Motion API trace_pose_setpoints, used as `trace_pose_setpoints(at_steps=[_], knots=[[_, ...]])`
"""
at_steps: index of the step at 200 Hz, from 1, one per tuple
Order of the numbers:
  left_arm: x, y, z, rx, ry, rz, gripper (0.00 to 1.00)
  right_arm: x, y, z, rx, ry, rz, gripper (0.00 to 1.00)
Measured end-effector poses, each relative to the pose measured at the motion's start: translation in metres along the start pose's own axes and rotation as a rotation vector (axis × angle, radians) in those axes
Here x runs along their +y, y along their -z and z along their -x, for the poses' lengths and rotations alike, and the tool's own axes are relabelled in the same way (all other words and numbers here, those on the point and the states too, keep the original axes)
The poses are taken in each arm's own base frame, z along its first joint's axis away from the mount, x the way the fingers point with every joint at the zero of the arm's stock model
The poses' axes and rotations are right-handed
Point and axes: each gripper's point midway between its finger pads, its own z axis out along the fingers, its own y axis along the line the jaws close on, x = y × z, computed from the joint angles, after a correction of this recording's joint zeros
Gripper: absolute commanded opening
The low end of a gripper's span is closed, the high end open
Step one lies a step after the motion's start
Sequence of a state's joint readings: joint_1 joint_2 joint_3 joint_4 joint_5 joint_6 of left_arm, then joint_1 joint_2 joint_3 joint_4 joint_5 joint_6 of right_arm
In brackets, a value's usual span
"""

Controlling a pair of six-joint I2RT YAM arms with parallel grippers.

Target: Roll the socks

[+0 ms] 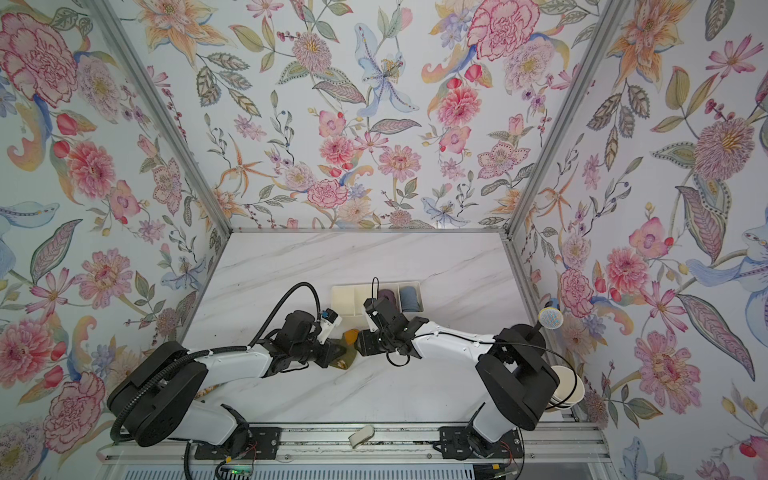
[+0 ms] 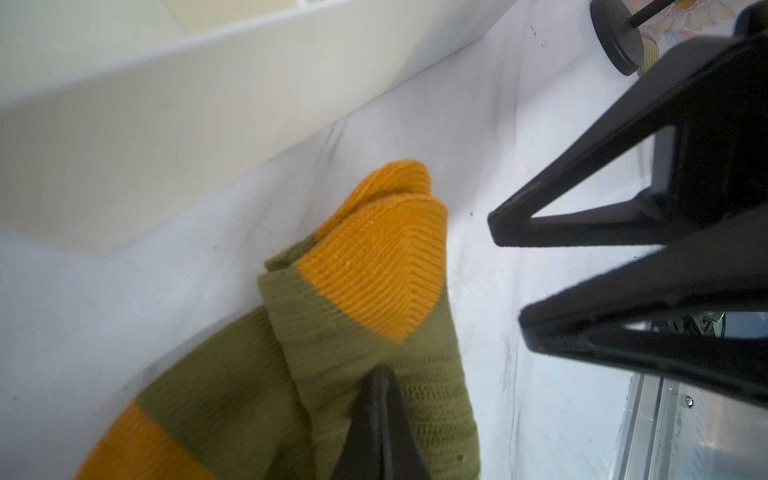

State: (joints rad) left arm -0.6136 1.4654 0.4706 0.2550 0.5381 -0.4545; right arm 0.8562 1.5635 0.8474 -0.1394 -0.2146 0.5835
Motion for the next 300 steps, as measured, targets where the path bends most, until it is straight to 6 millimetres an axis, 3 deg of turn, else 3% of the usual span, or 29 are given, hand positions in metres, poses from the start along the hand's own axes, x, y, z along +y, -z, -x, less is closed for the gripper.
trace_pose_setpoints(at_steps=[76, 130, 300], knots=[[0.001, 0.001, 0.0, -0.007, 0.005, 0.0, 0.0, -0.016, -0.026, -0.029, 0.072, -0.023, -0.107, 0.41], [0.004, 0.005, -0.001, -0.011, 0.012, 0.012, 0.0, -0.015, -0.025, -0.015, 0.025, -0.01, -0.145, 0.41], [0.01, 0.009, -0.004, -0.001, 0.029, 0.04, 0.0, -0.016, -0.033, -0.012, 0.021, 0.054, -0.28, 0.4]])
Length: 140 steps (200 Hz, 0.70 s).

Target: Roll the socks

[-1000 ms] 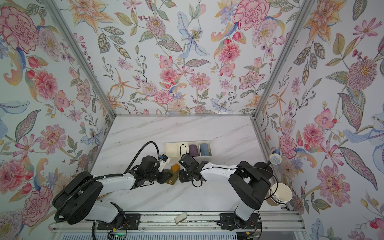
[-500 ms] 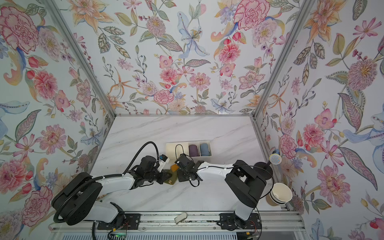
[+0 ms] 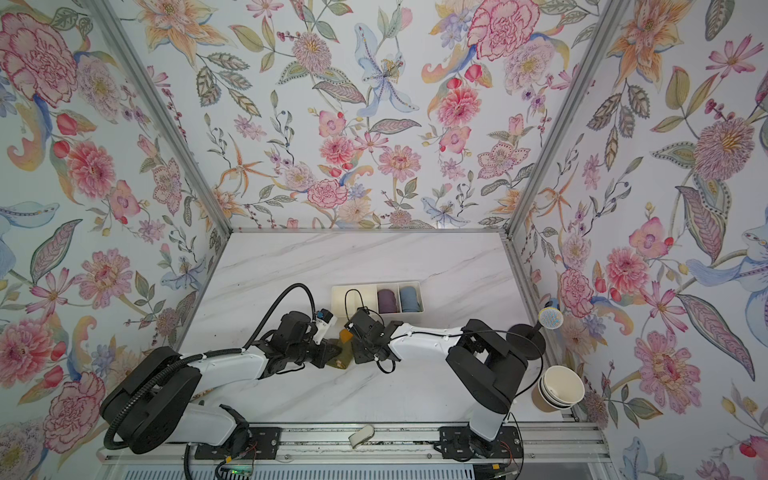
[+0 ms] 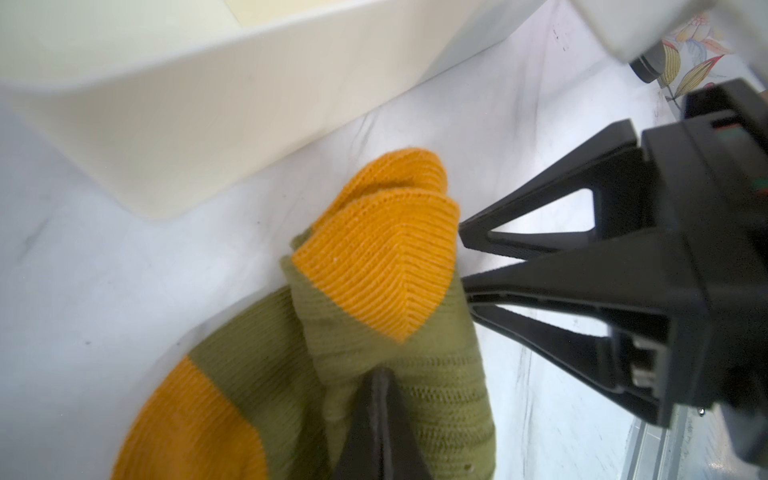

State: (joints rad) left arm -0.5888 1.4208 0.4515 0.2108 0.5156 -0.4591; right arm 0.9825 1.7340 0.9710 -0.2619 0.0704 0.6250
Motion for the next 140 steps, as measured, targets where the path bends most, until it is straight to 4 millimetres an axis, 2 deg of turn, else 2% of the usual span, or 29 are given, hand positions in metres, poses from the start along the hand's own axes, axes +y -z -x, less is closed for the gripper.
trace_pose_setpoints(at_steps=[50, 140], knots=[[0.001, 0.0, -0.001, 0.003, -0.001, 0.008, 0.0, 0.0, -0.005, 0.0, 0.005, 0.001, -0.006, 0.4], [0.004, 0.001, -0.001, 0.004, -0.002, 0.025, 0.0, 0.012, -0.006, 0.006, -0.015, 0.011, 0.03, 0.38]])
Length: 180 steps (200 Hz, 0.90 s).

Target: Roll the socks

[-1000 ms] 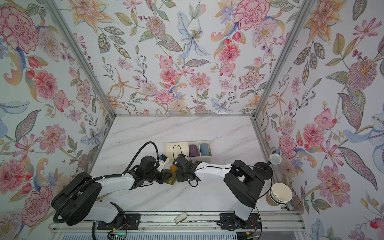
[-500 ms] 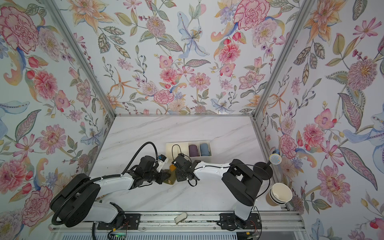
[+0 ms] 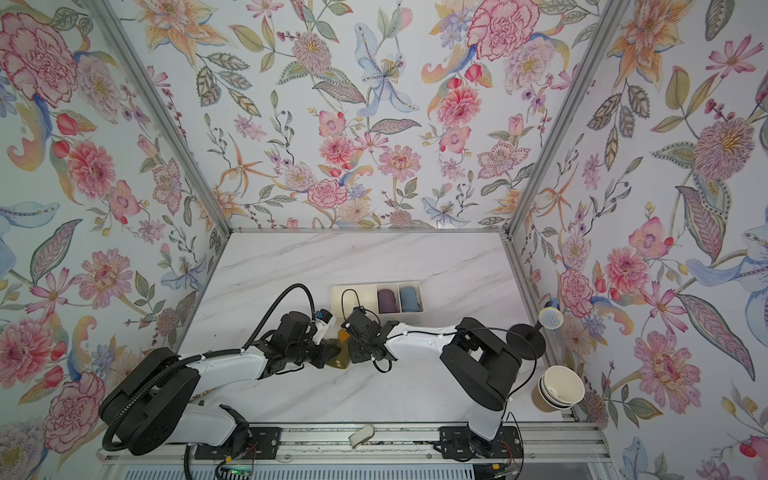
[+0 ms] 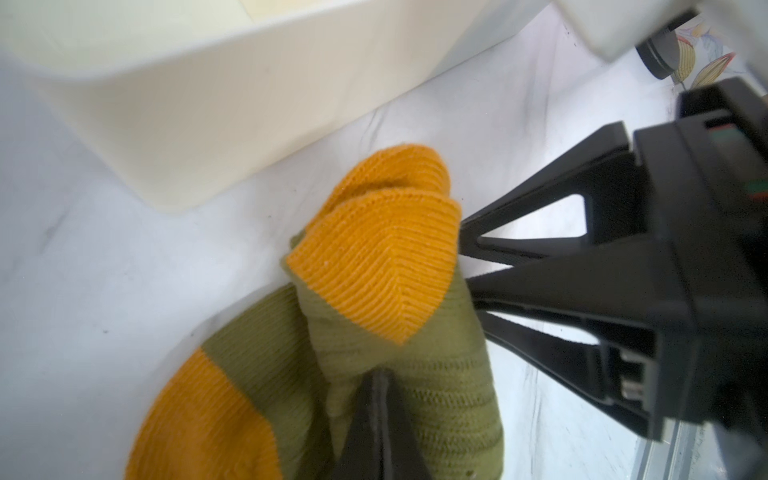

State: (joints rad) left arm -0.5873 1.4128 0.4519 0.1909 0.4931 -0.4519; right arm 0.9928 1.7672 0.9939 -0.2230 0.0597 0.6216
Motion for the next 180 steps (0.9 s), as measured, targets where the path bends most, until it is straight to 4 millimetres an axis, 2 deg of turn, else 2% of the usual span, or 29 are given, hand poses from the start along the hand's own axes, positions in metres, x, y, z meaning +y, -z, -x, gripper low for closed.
trace_pose_setpoints(at_steps=[180], knots=[[0.012, 0.006, -0.004, 0.017, 0.014, 0.049, 0.0, 0.023, -0.005, 0.006, -0.061, 0.001, 0.186, 0.38]])
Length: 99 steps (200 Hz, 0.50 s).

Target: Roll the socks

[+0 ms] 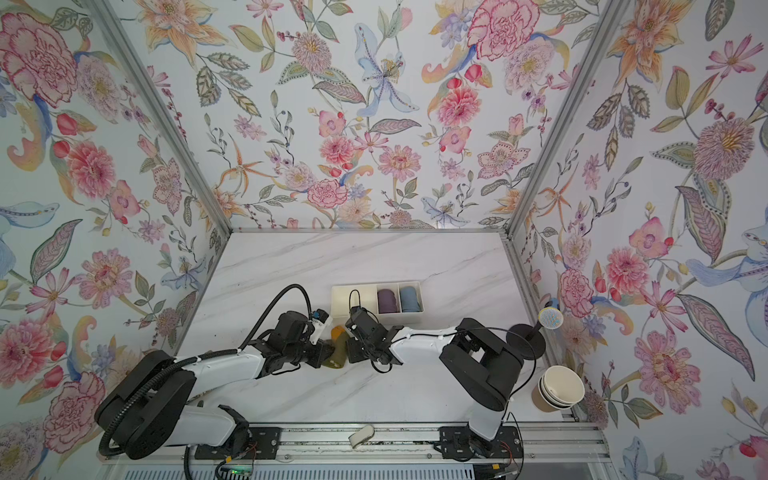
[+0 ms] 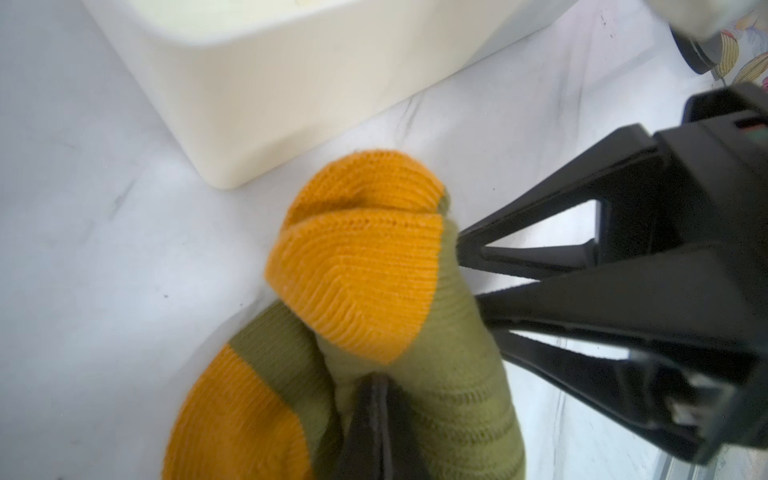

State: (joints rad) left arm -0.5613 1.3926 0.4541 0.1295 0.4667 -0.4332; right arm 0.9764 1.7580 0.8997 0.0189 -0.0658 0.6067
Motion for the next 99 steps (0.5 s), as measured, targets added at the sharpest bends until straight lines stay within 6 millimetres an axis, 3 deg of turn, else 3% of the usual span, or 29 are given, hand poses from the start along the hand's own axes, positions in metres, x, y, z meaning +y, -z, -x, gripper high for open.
trace_pose_setpoints(at_steps=[99], knots=[[0.009, 0.001, -0.002, -0.004, 0.021, 0.019, 0.0, 0.023, 0.001, 0.002, -0.014, -0.015, 0.181, 0.39]])
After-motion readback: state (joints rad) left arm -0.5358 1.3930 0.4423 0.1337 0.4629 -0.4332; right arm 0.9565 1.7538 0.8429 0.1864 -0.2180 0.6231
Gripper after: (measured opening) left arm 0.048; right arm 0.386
